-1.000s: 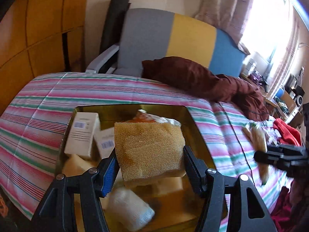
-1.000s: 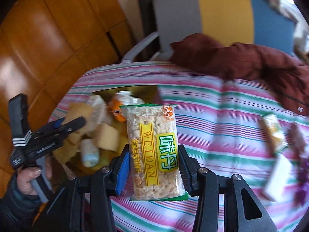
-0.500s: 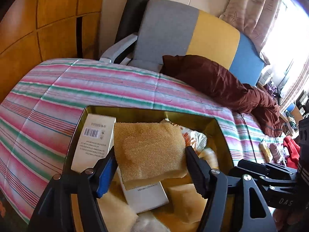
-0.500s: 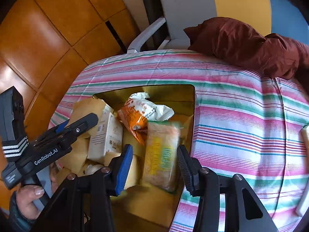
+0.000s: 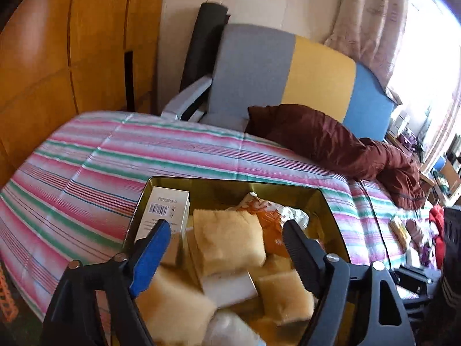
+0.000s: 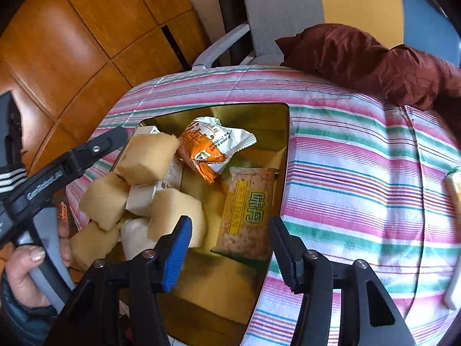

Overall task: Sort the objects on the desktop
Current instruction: 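Lower the tan sponge into the tray and open the left tool, then withdraw both tools from the tray toward the remaining items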

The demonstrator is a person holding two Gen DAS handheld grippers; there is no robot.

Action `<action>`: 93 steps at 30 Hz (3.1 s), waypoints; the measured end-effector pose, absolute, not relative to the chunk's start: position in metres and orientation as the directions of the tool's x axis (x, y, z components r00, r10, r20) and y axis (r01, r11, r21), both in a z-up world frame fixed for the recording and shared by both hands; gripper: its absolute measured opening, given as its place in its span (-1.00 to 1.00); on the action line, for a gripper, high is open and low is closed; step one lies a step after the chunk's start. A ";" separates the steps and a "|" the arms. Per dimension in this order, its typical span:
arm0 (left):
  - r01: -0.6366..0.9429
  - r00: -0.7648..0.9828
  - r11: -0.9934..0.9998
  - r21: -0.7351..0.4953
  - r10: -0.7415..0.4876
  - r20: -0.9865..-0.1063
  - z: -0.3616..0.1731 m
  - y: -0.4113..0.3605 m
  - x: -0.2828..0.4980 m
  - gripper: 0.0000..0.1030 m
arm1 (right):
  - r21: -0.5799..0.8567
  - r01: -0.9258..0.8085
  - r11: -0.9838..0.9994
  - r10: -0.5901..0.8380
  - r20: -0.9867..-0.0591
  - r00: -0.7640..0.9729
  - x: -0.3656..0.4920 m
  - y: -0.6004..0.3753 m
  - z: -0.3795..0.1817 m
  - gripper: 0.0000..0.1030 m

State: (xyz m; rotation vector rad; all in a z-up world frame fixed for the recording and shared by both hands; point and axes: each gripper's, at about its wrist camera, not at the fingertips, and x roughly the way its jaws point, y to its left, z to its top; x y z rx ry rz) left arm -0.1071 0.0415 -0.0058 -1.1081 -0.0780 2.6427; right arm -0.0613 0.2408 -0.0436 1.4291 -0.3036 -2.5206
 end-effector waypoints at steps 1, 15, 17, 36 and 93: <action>-0.240 -0.675 -0.962 -0.128 0.260 -0.690 -0.005 0.044 -0.098 0.29 | 0.274 0.105 -0.956 -0.288 -0.814 -0.505 -0.058 0.239 -0.042 0.10; -0.211 -0.576 -0.976 -0.056 0.170 -0.800 -0.044 0.057 -0.130 -0.07 | 0.239 0.110 -0.965 -0.261 -0.812 -0.522 -0.033 0.239 -0.037 0.12; -0.201 -0.568 -0.978 -0.049 0.157 -0.808 -0.048 0.058 -0.137 -0.07 | 0.240 0.104 -0.965 -0.258 -0.809 -0.527 -0.033 0.242 -0.036 0.12; -0.286 -0.678 -0.953 -0.101 0.276 -0.681 0.014 0.070 -0.047 0.06 | 0.105 0.138 -0.985 -0.167 -0.790 -0.590 -0.002 0.243 -0.015 0.22; -0.684 -0.413 -0.728 -0.050 0.443 -0.796 -0.037 0.247 0.023 0.11 | 0.118 -0.611 -0.783 0.251 -0.838 -0.484 0.105 0.607 0.012 0.31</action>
